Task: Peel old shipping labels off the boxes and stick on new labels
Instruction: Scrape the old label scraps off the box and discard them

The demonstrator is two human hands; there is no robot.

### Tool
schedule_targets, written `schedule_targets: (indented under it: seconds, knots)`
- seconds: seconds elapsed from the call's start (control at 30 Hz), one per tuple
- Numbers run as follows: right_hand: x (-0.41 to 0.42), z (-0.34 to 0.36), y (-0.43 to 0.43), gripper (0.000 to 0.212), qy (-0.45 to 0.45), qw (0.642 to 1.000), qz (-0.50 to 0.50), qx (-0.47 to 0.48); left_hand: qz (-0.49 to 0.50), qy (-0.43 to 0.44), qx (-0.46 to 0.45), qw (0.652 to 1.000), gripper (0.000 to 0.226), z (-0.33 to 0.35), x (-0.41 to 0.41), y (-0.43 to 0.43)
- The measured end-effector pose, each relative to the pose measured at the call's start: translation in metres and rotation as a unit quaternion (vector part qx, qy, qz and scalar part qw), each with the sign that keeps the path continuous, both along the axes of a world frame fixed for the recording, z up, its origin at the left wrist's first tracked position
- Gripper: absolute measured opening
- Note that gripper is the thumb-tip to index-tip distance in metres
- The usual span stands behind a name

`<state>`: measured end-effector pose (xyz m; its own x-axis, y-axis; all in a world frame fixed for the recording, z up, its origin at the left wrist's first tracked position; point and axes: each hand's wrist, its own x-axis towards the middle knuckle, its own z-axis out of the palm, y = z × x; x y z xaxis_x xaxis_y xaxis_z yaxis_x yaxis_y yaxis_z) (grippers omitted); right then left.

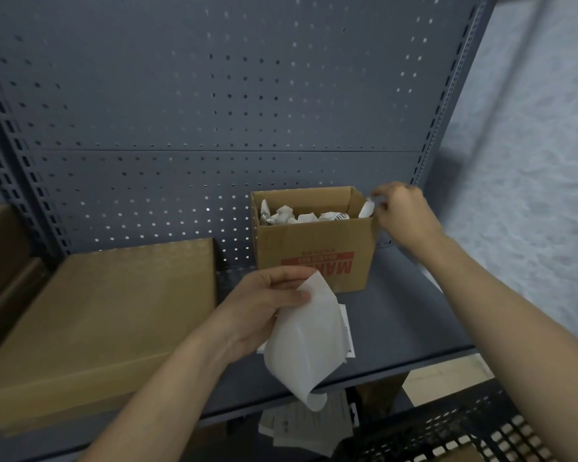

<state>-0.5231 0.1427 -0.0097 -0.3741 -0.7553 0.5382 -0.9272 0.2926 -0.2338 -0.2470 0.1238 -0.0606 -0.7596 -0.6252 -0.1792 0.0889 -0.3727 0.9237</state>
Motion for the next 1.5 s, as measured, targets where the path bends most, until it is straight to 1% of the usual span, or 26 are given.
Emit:
schedule_targets:
  seconds: [0.1,0.17,0.23,0.3,0.33,0.4,0.5,0.6,0.77,0.9,1.03,1.17,1.23,1.3,1.37,1.43,1.5]
  knots:
    - [0.0,0.002,0.006,0.041,-0.001,1.0,-0.004,-0.019,-0.004,-0.002,-0.014,1.0,0.034,0.001,-0.004,0.001]
    - [0.001,0.002,0.012,0.033,0.02,0.999,-0.001,-0.041,-0.002,0.0,-0.024,1.0,0.033,0.003,-0.008,0.002]
    - [0.007,0.002,0.019,0.019,0.032,0.997,0.019,-0.072,0.001,0.004,-0.033,0.999,0.033,0.004,-0.014,0.003]
    - [0.015,0.002,0.027,0.012,0.025,0.995,0.049,-0.082,0.008,0.011,-0.04,0.999,0.033,0.005,-0.021,0.004]
    - [0.02,0.002,0.031,0.011,0.007,0.995,0.067,-0.076,0.011,0.015,-0.041,0.999,0.032,0.006,-0.025,0.005]
    - [0.032,0.001,0.04,0.012,-0.059,0.992,0.104,-0.044,0.023,0.023,-0.043,0.999,0.032,0.006,-0.033,0.007]
    - [0.05,-0.001,0.052,0.012,-0.155,0.977,0.143,-0.001,0.043,0.03,-0.05,0.997,0.031,0.006,-0.043,0.01]
    - [0.059,-0.005,0.06,0.011,-0.212,0.96,0.181,0.021,0.063,0.034,-0.048,0.996,0.029,0.003,-0.052,0.011]
    - [0.06,-0.009,0.068,0.006,-0.222,0.955,0.192,0.04,0.09,0.031,-0.058,0.994,0.031,-0.001,-0.06,0.014]
    - [0.059,-0.01,0.069,0.006,-0.23,0.954,0.19,0.041,0.11,0.009,-0.103,0.989,0.034,-0.005,-0.062,0.015]
    - [0.058,-0.01,0.068,0.01,-0.237,0.951,0.191,0.047,0.12,-0.011,-0.141,0.983,0.034,-0.005,-0.062,0.015]
    - [0.056,-0.01,0.067,0.014,-0.245,0.95,0.19,0.047,0.121,-0.004,-0.149,0.981,0.034,-0.005,-0.061,0.017]
    - [0.055,-0.011,0.066,0.014,-0.24,0.953,0.179,0.042,0.123,-0.005,-0.179,0.976,0.035,-0.007,-0.059,0.018]
    - [0.054,-0.013,0.065,0.015,-0.244,0.957,0.156,0.025,0.119,-0.014,-0.251,0.961,0.041,-0.009,-0.056,0.018]
    - [0.05,-0.015,0.064,0.017,-0.251,0.96,0.126,0.003,0.107,-0.03,-0.332,0.937,0.047,-0.011,-0.053,0.017]
    - [0.047,-0.015,0.064,0.017,-0.265,0.959,0.098,-0.014,0.096,-0.071,-0.383,0.916,0.053,-0.013,-0.05,0.017]
    - [0.043,-0.015,0.064,0.017,-0.282,0.956,0.074,-0.024,0.076,-0.123,-0.408,0.902,0.056,-0.016,-0.046,0.016]
